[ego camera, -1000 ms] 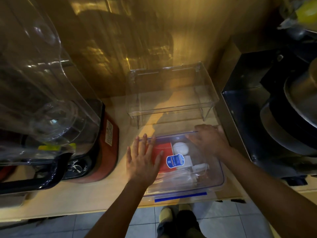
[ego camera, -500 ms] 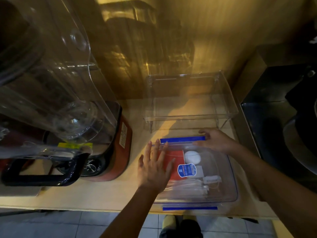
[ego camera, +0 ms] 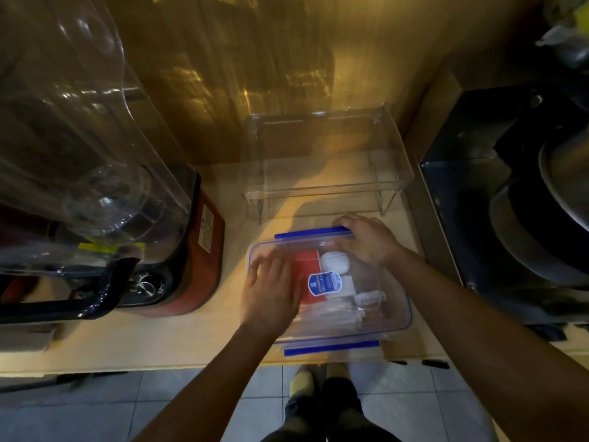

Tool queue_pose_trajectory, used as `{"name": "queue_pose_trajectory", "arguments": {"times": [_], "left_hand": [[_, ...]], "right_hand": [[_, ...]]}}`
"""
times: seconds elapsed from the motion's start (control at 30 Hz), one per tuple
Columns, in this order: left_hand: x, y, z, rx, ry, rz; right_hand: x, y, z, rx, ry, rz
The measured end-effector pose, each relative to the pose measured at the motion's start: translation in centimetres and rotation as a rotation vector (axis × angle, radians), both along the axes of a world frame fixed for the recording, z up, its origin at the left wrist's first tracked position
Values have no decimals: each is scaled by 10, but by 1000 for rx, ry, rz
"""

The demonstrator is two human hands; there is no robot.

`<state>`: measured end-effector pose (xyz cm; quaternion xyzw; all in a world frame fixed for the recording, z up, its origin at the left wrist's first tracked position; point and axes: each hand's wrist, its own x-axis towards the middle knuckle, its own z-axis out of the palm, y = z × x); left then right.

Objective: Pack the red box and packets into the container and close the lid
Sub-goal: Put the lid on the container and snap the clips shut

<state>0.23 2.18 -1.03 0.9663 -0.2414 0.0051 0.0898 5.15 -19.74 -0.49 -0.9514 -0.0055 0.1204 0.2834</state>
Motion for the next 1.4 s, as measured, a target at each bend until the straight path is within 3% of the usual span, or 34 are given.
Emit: {"name": "queue_pose_trajectory", "arguments": {"times": [0.07, 0.13, 0.33, 0.4, 0.67, 0.8, 1.0, 1.4], "left_hand": [[-21, -3, -1, -91, -94, -214], [-47, -5, -9, -56, -88, -361], [-74, -3, -17, 450, -112, -455], [-73, -3, -14, 490, -99, -458], [-53, 4, 6, 185, -42, -656], [-26, -5, 13, 250, -34, -743], [-4, -13, -6, 273, 161, -853], [-4, -11, 2, 72, 260, -870]], "right_hand": [[0, 0, -3, -15, -3, 15], [0, -1, -4, -39, 11, 46], [0, -1, -6, -47, 4, 69], [0, -1, -5, -50, 4, 76], [0, -1, -1, -33, 8, 75], [3, 0, -1, -60, 38, 97], [12, 13, 3, -76, 110, 179], [13, 28, 2, 74, 113, 92]]}}
